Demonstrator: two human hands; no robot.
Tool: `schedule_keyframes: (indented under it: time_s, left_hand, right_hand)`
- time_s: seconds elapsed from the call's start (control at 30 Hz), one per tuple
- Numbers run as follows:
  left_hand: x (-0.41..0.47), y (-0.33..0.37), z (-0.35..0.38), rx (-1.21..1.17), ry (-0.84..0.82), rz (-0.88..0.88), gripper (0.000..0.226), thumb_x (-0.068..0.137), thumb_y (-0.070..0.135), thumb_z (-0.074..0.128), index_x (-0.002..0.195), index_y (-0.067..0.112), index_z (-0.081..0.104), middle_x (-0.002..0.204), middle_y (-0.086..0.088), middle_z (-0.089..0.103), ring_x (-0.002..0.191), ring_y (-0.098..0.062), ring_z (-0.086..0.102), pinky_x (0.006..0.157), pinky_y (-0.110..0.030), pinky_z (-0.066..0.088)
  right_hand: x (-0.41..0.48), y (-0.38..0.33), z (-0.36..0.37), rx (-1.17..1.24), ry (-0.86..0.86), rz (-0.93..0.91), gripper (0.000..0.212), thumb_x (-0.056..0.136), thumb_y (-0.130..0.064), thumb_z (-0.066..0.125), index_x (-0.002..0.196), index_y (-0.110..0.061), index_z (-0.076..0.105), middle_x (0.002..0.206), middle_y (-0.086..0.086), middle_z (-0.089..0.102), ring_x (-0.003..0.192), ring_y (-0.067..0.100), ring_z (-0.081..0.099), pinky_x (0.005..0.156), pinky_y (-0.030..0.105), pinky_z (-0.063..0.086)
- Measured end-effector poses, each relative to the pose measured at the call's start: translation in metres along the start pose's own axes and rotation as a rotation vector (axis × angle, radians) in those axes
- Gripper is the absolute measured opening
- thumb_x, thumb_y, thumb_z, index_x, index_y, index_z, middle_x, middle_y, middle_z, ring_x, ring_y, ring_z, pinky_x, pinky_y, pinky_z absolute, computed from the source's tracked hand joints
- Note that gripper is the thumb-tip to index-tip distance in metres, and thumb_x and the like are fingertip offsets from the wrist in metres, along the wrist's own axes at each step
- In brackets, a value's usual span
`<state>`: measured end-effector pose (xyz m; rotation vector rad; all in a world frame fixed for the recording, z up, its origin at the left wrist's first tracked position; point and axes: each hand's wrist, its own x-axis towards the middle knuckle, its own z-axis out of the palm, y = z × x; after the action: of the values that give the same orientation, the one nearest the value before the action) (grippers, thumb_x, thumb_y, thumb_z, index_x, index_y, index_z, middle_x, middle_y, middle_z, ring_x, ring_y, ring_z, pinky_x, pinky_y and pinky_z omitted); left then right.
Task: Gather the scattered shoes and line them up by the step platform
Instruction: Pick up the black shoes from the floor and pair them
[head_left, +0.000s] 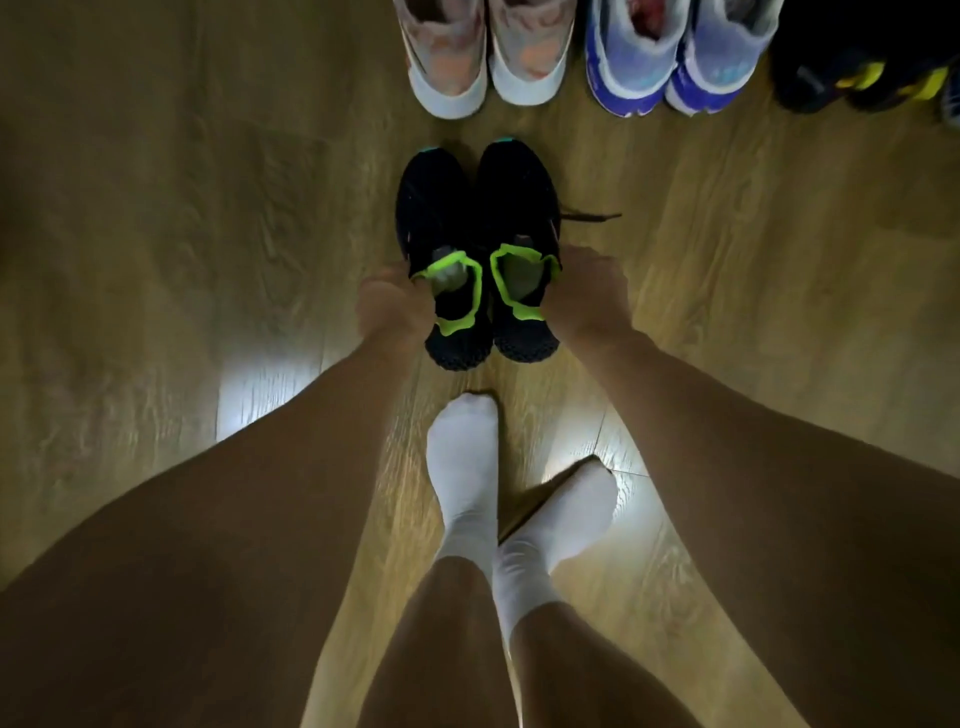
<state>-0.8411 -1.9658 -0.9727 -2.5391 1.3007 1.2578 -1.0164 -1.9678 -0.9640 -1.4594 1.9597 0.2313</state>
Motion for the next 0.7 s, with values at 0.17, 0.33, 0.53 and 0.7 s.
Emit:
schedule_keyframes:
  time_s: [0.17, 0.33, 0.53, 0.7]
  left_hand:
    - [0.005, 0.000, 0.004, 0.052, -0.123, -0.025, 0.033, 0.097, 0.017, 0.043, 0.125, 0.009, 0.057, 0.118, -0.018, 0.062, 0.105, -0.033, 0.061, 0.081, -0.032, 0.052]
    - [-0.022, 0.009, -0.010, 0.050, -0.214, -0.107, 0.039, 0.091, 0.014, 0.047, 0.129, 0.013, 0.052, 0.119, -0.013, 0.061, 0.098, -0.027, 0.062, 0.080, -0.034, 0.055]
    - [-0.111, 0.076, -0.034, 0.141, -0.192, 0.120, 0.054, 0.094, 0.017, 0.049, 0.145, 0.015, 0.033, 0.143, -0.015, 0.041, 0.128, -0.032, 0.044, 0.099, -0.032, 0.039]
    - [-0.211, 0.146, -0.042, 0.299, -0.297, 0.479, 0.047, 0.095, 0.028, 0.048, 0.137, 0.008, 0.044, 0.135, -0.019, 0.047, 0.125, -0.033, 0.045, 0.102, -0.038, 0.038]
  right_hand:
    - [-0.001, 0.008, 0.012, 0.111, -0.016, 0.075, 0.026, 0.090, -0.007, 0.044, 0.112, -0.009, 0.058, 0.105, 0.014, 0.064, 0.096, 0.032, 0.061, 0.054, 0.022, 0.030]
    - [-0.023, 0.003, -0.010, 0.218, -0.109, 0.133, 0.028, 0.088, -0.004, 0.046, 0.114, -0.007, 0.057, 0.111, 0.015, 0.064, 0.104, 0.032, 0.061, 0.069, 0.027, 0.041]
    - [-0.088, 0.015, -0.081, 0.403, -0.102, 0.196, 0.040, 0.094, -0.011, 0.042, 0.134, -0.013, 0.047, 0.131, 0.012, 0.056, 0.114, 0.027, 0.056, 0.081, 0.025, 0.044]
    - [-0.175, 0.049, -0.148, 0.574, 0.115, 0.315, 0.042, 0.098, -0.023, 0.044, 0.139, -0.011, 0.046, 0.132, 0.015, 0.056, 0.119, 0.028, 0.055, 0.096, 0.029, 0.044]
